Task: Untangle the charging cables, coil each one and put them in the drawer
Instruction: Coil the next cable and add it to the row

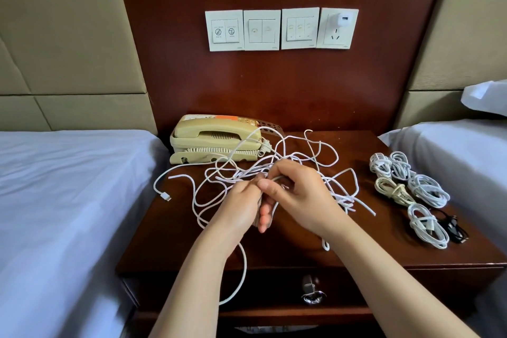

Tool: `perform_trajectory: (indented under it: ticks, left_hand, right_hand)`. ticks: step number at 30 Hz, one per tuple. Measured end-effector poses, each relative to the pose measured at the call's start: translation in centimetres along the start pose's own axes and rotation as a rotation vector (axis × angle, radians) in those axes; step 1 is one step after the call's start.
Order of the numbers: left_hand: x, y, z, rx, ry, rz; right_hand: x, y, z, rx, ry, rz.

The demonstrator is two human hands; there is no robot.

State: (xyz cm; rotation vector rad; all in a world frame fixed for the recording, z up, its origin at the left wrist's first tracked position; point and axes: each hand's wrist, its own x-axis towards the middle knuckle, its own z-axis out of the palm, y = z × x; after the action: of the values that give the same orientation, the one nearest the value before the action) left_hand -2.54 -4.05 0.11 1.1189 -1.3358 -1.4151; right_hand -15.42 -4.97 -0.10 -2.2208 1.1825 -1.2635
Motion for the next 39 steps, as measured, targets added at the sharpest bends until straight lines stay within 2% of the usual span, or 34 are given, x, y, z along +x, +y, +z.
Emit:
perform_trajectory:
  ticks: [4, 9, 14, 21, 29, 32, 36, 39]
  left_hand:
    - [-0.9, 0.5, -0.1, -0.126, -0.172, -0.109]
    - [-1.6, 1.0, -1.0, -0.138, -0.297, -0.049]
    - [-1.6, 1.3, -1.6, -0.238, -0.186, 0.025]
    - [-1.3, 1.4, -3.5, -0.538, 0.008, 0.052]
    - [-1.4, 2.4, -5.0, -0.829, 0.145, 0.133]
    - [-1.4, 2.4, -5.9, -0.855, 0.18, 0.152]
    - [-1.6, 2.4, -6.9, -0.9, 0.231, 0.179]
    - [-1.6, 2.5, -7.5, -0.914, 0.298, 0.205]
  right_hand:
    - [0.5, 1.0, -0.1, 0.016, 0.028, 0.02]
    - [0.8, 1.7, -0.6, 0.024, 0.065, 0.03]
    - [0.7, 2.9, -1.0, -0.129, 0.015, 0.004]
    - [3.1, 3.2, -2.5, -0.328, -0.102, -0.074]
    - [6.3, 3.4, -3.4, -0.531, -0.02, -0.132]
    - [7.3, 3.4, -4.0, -0.547, 0.009, -0.07]
    - [8.4, 2.9, -5.1, -0.528, -0.049, 0.03]
    - [9.3, 2.1, -5.0, -0.461, -0.051, 0.019]
